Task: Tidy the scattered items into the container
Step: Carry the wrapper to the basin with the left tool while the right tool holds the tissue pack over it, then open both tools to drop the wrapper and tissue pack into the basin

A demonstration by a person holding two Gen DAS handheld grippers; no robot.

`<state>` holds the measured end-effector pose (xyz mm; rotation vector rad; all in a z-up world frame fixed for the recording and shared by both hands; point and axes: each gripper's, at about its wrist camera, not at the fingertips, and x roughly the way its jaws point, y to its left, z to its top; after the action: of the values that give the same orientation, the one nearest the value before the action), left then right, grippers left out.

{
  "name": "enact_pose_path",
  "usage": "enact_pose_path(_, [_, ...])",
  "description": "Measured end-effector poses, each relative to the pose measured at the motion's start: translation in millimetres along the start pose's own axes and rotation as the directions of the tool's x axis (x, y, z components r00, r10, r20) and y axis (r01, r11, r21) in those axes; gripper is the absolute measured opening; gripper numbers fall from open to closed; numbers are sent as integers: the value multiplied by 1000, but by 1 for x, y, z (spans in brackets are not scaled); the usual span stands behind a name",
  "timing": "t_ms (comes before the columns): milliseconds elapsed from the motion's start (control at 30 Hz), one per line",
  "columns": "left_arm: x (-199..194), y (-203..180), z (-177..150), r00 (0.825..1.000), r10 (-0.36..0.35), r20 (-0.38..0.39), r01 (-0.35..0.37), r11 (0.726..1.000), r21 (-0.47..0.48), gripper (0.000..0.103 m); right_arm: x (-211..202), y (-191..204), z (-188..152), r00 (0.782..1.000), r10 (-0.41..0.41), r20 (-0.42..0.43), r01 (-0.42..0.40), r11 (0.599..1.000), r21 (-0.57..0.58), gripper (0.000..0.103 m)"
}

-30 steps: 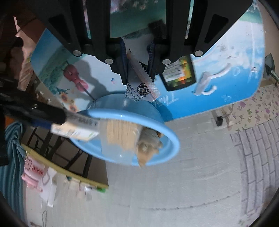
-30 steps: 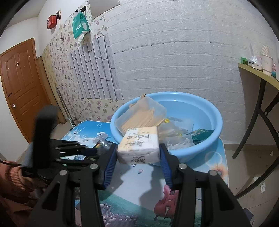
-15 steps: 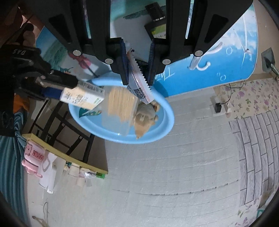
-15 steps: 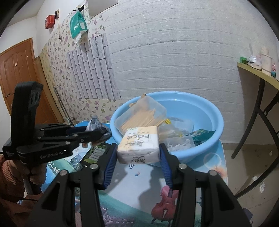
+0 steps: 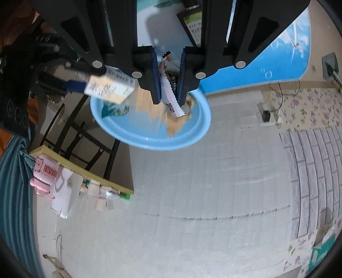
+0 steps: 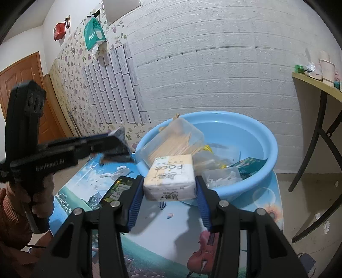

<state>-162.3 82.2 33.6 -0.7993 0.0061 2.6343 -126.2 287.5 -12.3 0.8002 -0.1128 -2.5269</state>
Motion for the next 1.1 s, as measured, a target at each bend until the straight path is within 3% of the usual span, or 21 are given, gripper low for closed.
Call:
enact_pose_path(567, [50,-43,42,996,-79,51,74,993,91,14,-7,-30,34,989,-87,117,82,996,47,46])
enact_pose_path(700, [71,-41,37,997,-71,-11,71,995,64,14,9,-41,38,989,-112,92,107,992,65,46])
enact_pose_path(833, [65,-40,35,998,-61,-9,62,996,67,14,23,-49,35,990,-135,45,131,988,77,48])
enact_pose_path(900, [57,-37,36,999,-50,-1,50,996,72,15,27,-54,30,989,-148,13,146,985,90,55])
enact_pose_path(1100, [35,-21,32,1000,-9,21,9,999,42,31,21,-58,24,988,-156,8,154,980,125,60])
